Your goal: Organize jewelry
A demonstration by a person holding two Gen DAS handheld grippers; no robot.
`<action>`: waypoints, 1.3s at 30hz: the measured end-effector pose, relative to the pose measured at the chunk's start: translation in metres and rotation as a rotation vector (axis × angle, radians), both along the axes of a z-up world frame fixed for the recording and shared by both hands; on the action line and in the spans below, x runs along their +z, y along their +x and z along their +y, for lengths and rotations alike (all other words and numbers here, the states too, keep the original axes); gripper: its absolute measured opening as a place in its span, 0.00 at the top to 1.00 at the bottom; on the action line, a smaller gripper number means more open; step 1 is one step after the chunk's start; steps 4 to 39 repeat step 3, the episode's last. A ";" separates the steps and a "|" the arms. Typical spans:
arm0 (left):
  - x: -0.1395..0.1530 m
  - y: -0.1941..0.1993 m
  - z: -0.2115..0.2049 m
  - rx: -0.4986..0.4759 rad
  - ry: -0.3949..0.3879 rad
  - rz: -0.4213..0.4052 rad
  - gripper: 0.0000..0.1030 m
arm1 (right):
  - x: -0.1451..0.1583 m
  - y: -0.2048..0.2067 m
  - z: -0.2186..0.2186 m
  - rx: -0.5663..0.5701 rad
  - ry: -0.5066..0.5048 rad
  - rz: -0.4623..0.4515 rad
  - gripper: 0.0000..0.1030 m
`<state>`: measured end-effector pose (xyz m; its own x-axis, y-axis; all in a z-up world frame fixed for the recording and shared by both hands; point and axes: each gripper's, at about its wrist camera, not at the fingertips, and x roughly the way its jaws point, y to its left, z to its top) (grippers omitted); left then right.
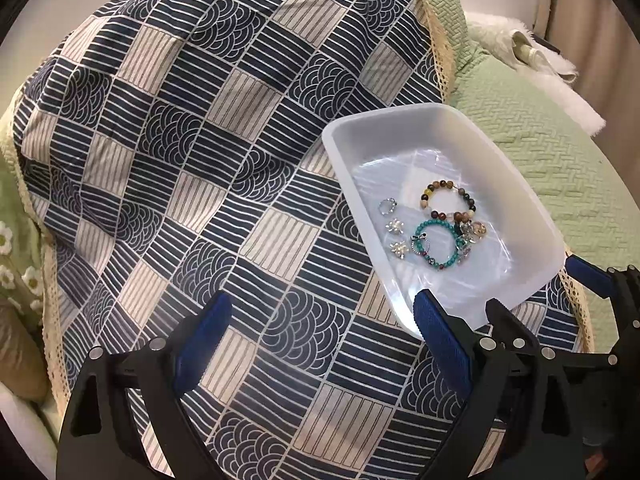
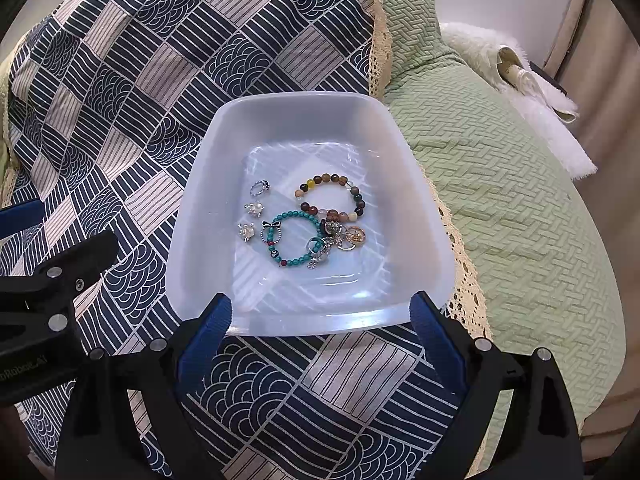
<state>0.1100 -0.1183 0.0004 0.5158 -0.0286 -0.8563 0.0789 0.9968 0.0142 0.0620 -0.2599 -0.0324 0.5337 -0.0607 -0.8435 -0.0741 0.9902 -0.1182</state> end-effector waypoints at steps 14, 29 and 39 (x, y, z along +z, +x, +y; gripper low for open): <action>0.000 0.000 0.000 -0.001 0.002 -0.001 0.15 | 0.000 0.000 0.000 -0.001 0.000 0.000 0.13; 0.000 0.000 0.000 -0.001 0.002 -0.001 0.15 | 0.000 0.000 0.000 -0.001 0.000 0.000 0.13; 0.000 0.000 0.000 -0.001 0.002 -0.001 0.15 | 0.000 0.000 0.000 -0.001 0.000 0.000 0.13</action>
